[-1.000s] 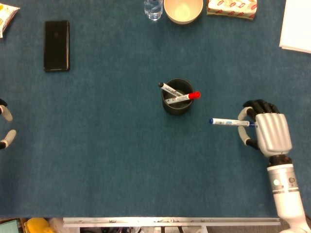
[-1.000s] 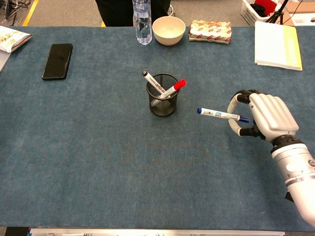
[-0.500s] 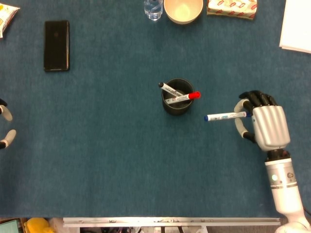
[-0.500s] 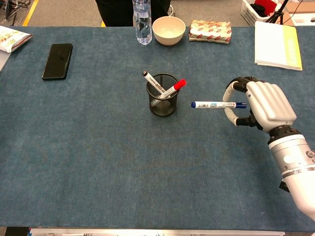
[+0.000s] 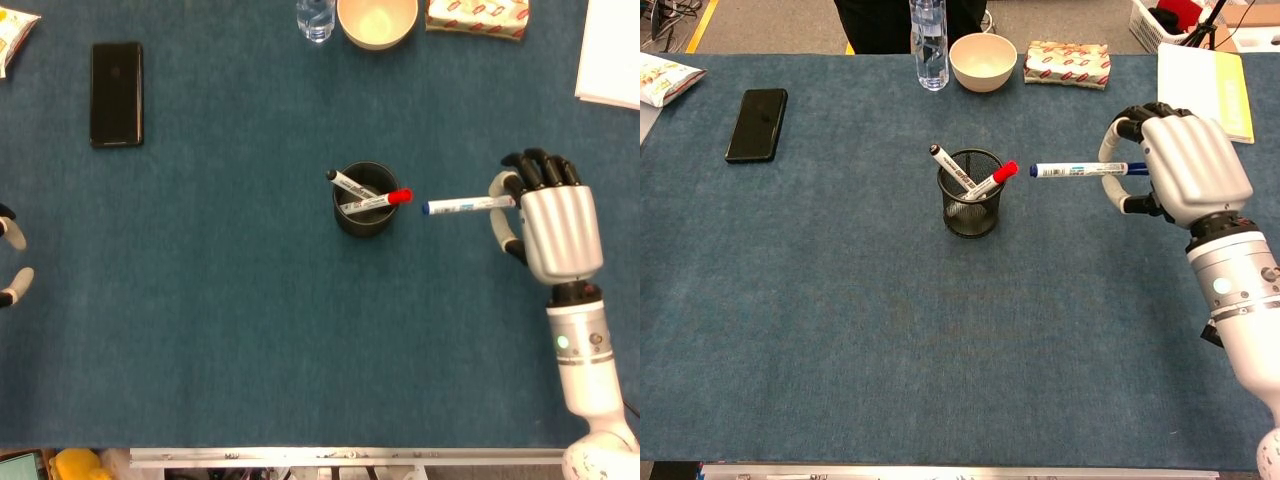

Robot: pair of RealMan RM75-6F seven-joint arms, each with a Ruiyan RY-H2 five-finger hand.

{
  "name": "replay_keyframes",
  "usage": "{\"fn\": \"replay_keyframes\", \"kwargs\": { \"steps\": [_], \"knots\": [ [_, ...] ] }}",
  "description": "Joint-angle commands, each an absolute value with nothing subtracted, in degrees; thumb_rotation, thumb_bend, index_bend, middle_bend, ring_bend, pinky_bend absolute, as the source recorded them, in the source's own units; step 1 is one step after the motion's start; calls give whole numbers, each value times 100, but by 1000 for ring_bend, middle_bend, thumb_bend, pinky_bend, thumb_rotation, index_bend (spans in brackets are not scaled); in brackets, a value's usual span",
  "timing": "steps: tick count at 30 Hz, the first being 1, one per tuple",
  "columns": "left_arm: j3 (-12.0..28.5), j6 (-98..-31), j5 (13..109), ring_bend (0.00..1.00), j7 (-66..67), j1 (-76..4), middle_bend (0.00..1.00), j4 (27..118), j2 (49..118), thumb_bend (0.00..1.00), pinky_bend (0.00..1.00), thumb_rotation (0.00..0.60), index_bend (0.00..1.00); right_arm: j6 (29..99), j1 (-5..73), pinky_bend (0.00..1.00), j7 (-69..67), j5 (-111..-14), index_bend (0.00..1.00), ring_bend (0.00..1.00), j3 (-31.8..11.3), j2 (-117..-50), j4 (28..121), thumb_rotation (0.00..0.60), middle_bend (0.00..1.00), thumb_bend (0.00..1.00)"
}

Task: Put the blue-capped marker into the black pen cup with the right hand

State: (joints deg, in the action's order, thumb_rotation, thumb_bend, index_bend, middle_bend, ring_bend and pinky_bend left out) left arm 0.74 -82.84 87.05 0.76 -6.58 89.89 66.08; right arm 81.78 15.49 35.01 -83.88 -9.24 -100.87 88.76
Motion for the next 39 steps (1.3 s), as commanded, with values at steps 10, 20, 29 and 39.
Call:
{"fn": "replay_keyframes", "kwargs": {
  "steps": [10, 20, 29, 39],
  "knots": [
    [78, -8261, 8678, 279, 85, -663, 354, 8990, 6601, 189, 544, 600, 520, 8086, 1908, 273, 4089, -8352, 528, 231, -1206, -10113, 9008, 600, 356, 346],
    [78, -8252, 8671, 279, 103, -665, 354, 9003, 6599, 189, 544, 600, 520, 7893, 2285, 273, 4565, -8239, 528, 231, -1436, -10165, 9009, 600, 358, 347],
    [80, -8247, 8659, 279, 99, -665, 355, 9008, 6591, 189, 544, 600, 520, 7699, 2516, 273, 5153, -7980, 528, 231, -1463, -10148, 9058, 600, 362, 348],
    [84, -8248, 8653, 279, 79, -663, 354, 9009, 6583, 188, 544, 600, 520, 7505, 2800, 273, 5755, -7726, 537, 231, -1440, -10185, 9125, 600, 366, 348]
  ]
}}
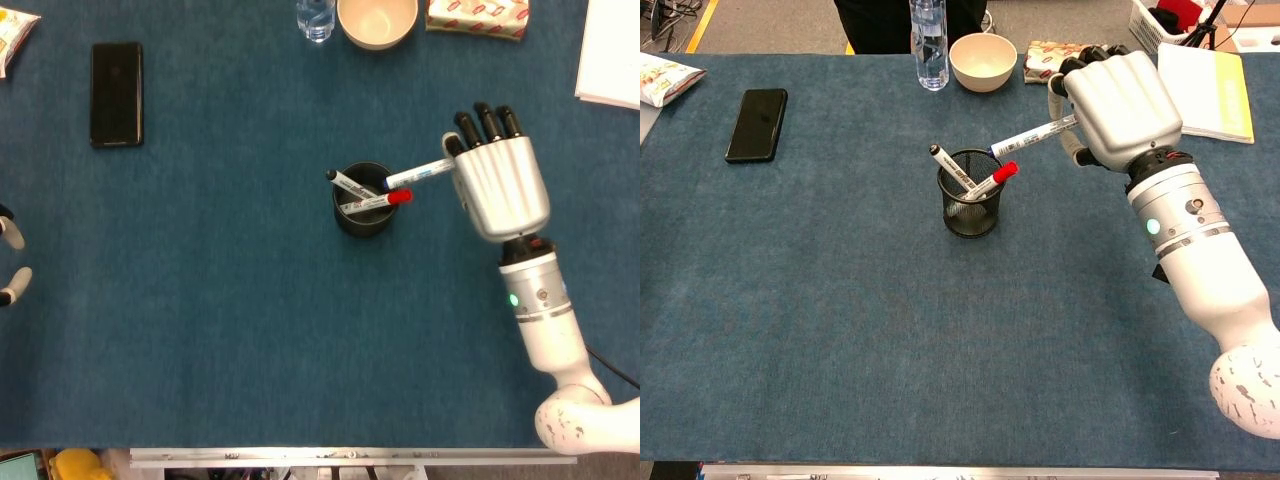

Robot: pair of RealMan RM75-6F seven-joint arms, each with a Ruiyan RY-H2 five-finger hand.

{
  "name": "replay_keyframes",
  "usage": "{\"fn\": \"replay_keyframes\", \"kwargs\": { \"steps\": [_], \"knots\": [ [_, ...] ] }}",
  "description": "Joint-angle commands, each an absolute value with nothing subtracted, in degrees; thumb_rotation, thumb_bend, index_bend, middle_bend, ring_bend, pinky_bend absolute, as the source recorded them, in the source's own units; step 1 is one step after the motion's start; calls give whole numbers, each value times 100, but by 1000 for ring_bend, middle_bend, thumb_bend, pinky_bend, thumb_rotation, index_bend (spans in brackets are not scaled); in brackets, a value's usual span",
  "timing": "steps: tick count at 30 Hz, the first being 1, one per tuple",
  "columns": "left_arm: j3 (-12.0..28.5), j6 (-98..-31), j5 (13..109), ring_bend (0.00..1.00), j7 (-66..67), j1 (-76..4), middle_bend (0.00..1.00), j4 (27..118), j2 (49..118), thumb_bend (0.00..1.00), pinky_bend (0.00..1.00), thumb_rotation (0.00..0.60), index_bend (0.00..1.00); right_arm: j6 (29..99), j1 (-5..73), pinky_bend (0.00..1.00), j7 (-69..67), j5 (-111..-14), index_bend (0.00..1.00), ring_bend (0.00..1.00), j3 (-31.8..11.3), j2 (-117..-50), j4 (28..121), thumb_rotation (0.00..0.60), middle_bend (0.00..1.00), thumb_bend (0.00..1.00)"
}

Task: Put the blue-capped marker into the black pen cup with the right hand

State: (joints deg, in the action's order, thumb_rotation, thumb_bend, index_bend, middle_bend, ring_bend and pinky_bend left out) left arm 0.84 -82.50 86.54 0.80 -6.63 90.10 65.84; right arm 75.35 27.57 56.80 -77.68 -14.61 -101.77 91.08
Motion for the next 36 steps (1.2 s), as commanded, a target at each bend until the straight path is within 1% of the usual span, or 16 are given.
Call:
{"fn": "replay_keyframes", "kwargs": {
  "steps": [1, 11, 14, 24, 36],
  "knots": [
    [83, -8247, 8653, 279, 78, -663, 354, 9010, 6581, 189, 544, 600, 520, 7490, 2822, 273, 5816, -7695, 537, 231, -1426, -10179, 9137, 600, 366, 348],
    [81, -8234, 8648, 279, 87, -667, 354, 9015, 6579, 189, 544, 600, 520, 7435, 3052, 273, 6331, -7527, 539, 231, -1405, -10117, 9228, 600, 369, 348],
    [79, -8232, 8650, 279, 92, -668, 354, 9014, 6579, 188, 544, 600, 520, 7435, 3147, 273, 6455, -7563, 542, 242, -1394, -10130, 9206, 600, 383, 348],
    [78, -8232, 8652, 279, 87, -668, 354, 9013, 6576, 188, 544, 600, 520, 7319, 3449, 273, 7137, -7235, 546, 245, -1436, -10178, 9263, 600, 388, 348],
    [75, -8235, 8662, 279, 109, -669, 354, 9008, 6585, 189, 544, 600, 520, 7336, 3728, 273, 7806, -6880, 546, 245, -1381, -10165, 9405, 600, 388, 349]
  ]
}}
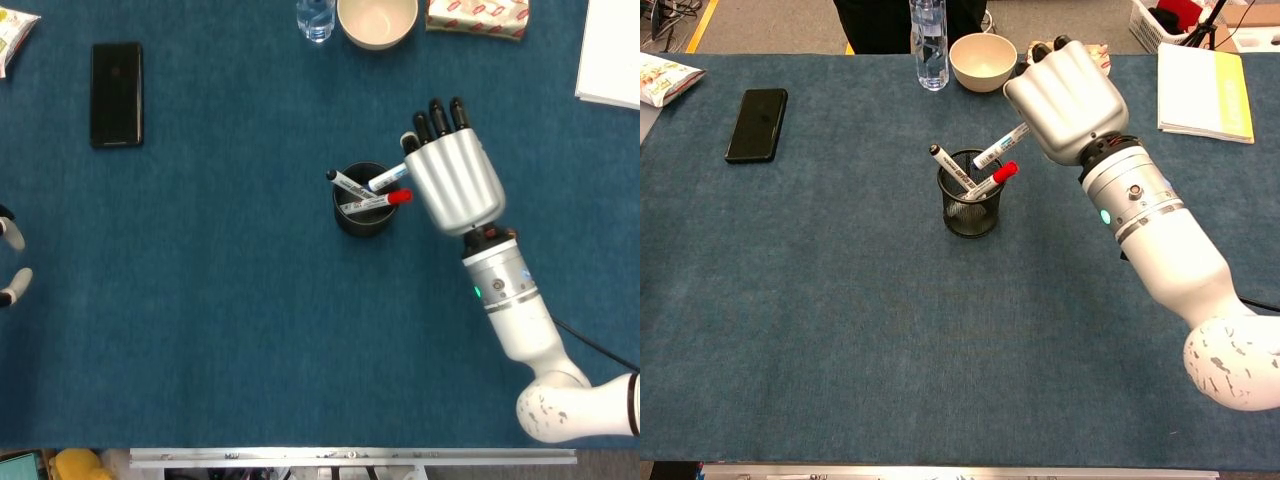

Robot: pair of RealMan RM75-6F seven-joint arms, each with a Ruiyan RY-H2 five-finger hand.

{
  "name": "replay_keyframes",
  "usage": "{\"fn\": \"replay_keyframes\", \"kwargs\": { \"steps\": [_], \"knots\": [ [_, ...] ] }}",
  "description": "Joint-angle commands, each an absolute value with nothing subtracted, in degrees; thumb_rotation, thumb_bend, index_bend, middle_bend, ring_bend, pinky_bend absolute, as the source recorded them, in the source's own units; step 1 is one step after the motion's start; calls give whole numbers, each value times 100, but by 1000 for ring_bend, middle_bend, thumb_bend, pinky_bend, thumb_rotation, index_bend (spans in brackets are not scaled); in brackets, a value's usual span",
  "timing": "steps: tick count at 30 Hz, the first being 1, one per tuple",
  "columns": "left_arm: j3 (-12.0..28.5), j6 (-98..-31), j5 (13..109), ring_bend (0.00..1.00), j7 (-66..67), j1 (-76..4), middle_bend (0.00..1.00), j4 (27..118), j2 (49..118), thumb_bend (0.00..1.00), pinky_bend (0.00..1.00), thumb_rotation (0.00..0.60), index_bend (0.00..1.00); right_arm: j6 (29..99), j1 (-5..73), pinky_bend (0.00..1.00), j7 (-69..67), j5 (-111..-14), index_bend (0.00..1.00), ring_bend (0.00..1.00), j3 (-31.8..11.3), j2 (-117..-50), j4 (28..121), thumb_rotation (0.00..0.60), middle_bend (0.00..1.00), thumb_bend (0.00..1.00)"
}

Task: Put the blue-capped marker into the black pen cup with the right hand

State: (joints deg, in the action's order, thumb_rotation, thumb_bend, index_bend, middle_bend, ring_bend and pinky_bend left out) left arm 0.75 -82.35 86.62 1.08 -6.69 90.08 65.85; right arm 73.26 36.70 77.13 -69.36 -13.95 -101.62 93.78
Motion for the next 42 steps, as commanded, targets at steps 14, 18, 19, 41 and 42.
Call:
{"fn": "replay_keyframes", "kwargs": {
  "steps": [14, 18, 19, 41, 42],
  "knots": [
    [78, -8245, 8667, 279, 89, -668, 354, 9007, 6580, 189, 544, 600, 520, 7382, 4057, 273, 8182, -6683, 547, 245, -1254, -10306, 9461, 600, 388, 348],
    [78, -8244, 8668, 279, 96, -670, 355, 9008, 6581, 189, 544, 600, 520, 7389, 4106, 273, 8218, -6663, 547, 245, -1179, -10307, 9506, 600, 388, 348],
    [76, -8244, 8670, 279, 99, -669, 355, 9009, 6582, 189, 544, 600, 520, 7389, 4122, 273, 8234, -6643, 547, 245, -1166, -10308, 9492, 600, 388, 348],
    [81, -8251, 8665, 279, 88, -666, 354, 9018, 6569, 189, 544, 600, 520, 7464, 4334, 273, 8316, -6549, 542, 245, -949, -10355, 9421, 600, 388, 275],
    [81, -8251, 8666, 279, 87, -666, 354, 9017, 6569, 188, 544, 600, 520, 7467, 4341, 273, 8308, -6549, 529, 245, -944, -10350, 9417, 600, 388, 266]
  ]
}}
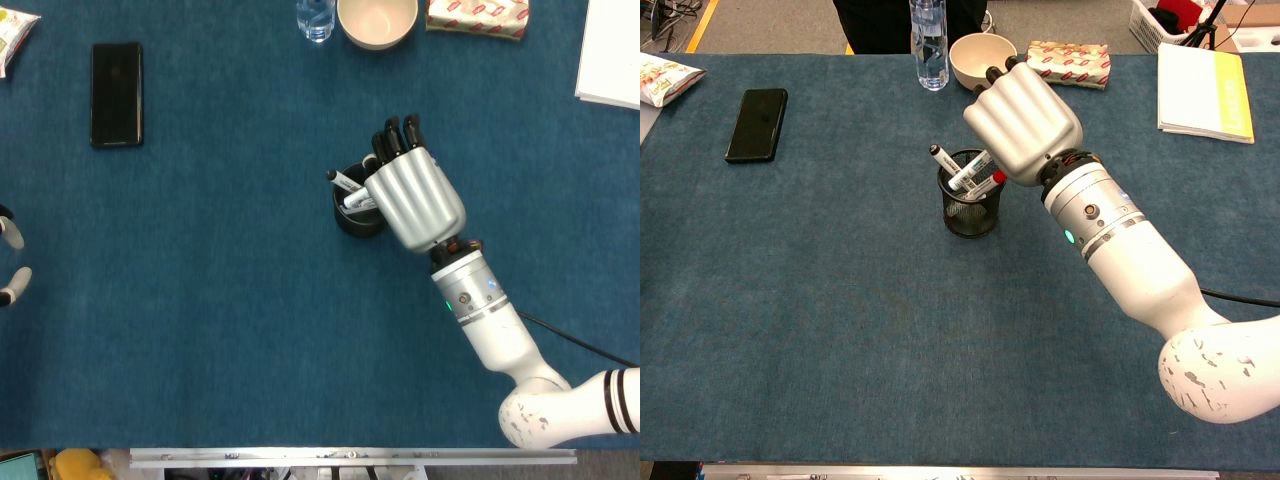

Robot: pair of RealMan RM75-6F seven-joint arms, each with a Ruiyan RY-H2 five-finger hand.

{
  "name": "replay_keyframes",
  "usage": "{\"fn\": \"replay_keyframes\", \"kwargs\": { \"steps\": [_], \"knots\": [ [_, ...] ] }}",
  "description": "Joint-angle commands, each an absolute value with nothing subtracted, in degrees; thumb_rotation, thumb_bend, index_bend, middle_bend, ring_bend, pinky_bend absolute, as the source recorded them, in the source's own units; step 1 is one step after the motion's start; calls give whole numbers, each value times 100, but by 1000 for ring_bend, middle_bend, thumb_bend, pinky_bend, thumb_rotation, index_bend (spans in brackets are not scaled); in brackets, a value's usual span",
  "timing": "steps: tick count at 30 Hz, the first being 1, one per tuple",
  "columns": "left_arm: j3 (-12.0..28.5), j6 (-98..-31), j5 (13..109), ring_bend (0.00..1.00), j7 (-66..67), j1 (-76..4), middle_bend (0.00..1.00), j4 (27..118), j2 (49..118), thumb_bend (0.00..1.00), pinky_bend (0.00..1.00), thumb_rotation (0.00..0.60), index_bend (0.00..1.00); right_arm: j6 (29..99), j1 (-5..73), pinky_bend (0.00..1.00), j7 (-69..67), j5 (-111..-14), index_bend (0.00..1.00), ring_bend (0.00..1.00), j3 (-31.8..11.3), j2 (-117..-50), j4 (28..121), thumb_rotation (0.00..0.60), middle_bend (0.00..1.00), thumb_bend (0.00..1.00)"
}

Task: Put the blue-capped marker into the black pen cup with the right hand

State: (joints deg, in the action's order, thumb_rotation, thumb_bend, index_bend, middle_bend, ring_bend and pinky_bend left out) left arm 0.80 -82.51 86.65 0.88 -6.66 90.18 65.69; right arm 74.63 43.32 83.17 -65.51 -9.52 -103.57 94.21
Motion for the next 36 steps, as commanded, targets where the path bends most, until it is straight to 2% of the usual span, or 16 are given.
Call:
{"fn": "replay_keyframes", "kwargs": {
  "steps": [1, 12, 16, 29, 36],
  "knots": [
    [81, -8253, 8666, 279, 84, -666, 354, 9016, 6568, 188, 544, 600, 520, 7471, 4346, 273, 8301, -6551, 519, 245, -940, -10348, 9413, 600, 388, 258],
    [82, -8255, 8665, 279, 74, -664, 354, 9016, 6565, 189, 544, 600, 520, 7505, 4385, 273, 8197, -6576, 270, 245, -884, -10326, 9387, 600, 388, 162],
    [84, -8268, 8671, 279, 72, -661, 354, 9019, 6561, 189, 544, 600, 520, 7543, 4374, 273, 8109, -6611, 209, 245, -876, -10291, 9405, 600, 388, 131],
    [74, -8235, 8661, 279, 135, -669, 354, 9017, 6580, 189, 544, 600, 520, 7721, 4300, 273, 7799, -6844, 193, 245, -912, -9920, 10224, 600, 388, 112],
    [70, -8240, 8669, 279, 156, -667, 354, 9014, 6594, 189, 544, 600, 520, 8009, 4145, 273, 7664, -7291, 193, 245, -784, -9619, 10681, 600, 388, 116]
  ]
}}
